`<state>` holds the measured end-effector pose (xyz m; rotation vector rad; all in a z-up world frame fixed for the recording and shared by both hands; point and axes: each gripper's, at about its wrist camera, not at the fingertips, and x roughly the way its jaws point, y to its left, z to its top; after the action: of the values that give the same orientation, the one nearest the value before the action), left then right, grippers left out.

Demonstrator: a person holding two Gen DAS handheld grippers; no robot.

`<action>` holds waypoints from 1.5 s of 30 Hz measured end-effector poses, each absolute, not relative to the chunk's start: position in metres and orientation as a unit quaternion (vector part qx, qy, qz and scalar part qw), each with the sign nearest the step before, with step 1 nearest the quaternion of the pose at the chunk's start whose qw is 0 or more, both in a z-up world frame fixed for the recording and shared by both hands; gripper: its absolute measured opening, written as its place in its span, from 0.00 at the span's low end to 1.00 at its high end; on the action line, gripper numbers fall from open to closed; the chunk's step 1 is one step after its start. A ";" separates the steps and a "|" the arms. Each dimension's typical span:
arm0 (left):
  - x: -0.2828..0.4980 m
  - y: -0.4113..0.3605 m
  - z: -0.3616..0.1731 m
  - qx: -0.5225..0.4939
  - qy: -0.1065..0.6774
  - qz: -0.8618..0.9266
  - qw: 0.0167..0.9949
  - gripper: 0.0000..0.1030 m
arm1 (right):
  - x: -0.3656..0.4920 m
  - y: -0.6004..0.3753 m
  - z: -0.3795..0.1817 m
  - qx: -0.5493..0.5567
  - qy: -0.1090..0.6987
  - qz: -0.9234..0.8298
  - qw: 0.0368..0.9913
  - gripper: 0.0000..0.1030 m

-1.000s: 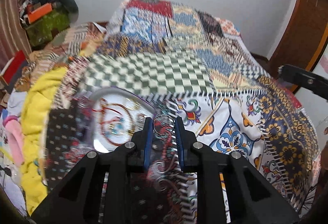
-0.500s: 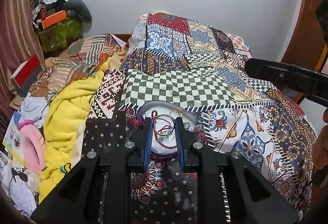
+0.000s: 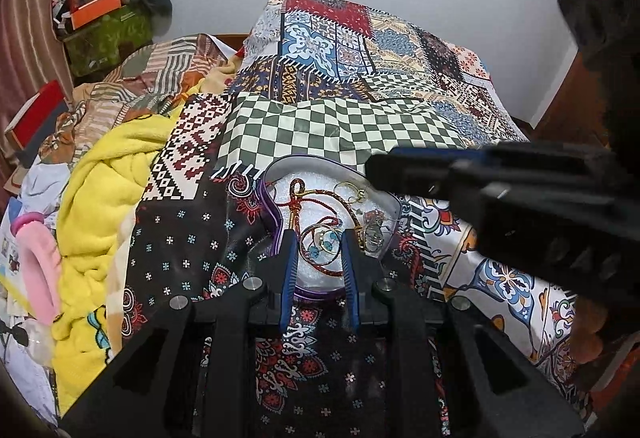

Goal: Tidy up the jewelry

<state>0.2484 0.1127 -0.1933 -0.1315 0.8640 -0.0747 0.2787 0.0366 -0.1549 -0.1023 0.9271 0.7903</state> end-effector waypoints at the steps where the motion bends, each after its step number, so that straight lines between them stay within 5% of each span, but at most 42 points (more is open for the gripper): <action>1: 0.249 0.113 -0.194 -0.066 0.419 -0.036 0.905 0.20 | 0.279 0.038 -0.158 -0.050 0.439 0.373 0.816 0.12; 16: 0.228 0.120 -0.164 -0.059 0.395 -0.015 0.917 0.28 | 0.267 0.026 -0.123 -0.041 0.420 0.375 0.825 0.16; 29: 0.127 0.107 -0.020 -0.043 0.223 0.010 0.974 0.28 | 0.171 -0.039 0.006 -0.009 0.245 0.335 0.910 0.17; 34: 0.073 0.089 0.022 -0.034 0.145 0.016 0.989 0.37 | 0.116 -0.055 0.040 -0.007 0.166 0.319 0.933 0.17; 37: 0.046 0.081 0.034 -0.031 0.114 0.022 0.993 0.45 | 0.086 -0.060 0.049 -0.007 0.132 0.309 0.942 0.34; 39: 0.028 0.076 0.040 -0.025 0.094 0.033 0.995 0.54 | 0.071 -0.063 0.051 -0.004 0.109 0.292 0.950 0.68; 42: 0.008 0.072 0.044 -0.023 0.077 0.048 0.996 0.78 | 0.051 -0.064 0.051 -0.011 0.075 0.261 0.962 0.82; 45: -0.005 0.075 0.045 -0.036 0.064 0.060 0.995 0.91 | 0.044 -0.061 0.048 -0.023 0.066 0.243 0.968 0.89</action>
<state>-0.0048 0.0751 0.0446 -0.0716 0.1291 0.1205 0.0437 -0.0609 0.0476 -0.0460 0.1333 0.4907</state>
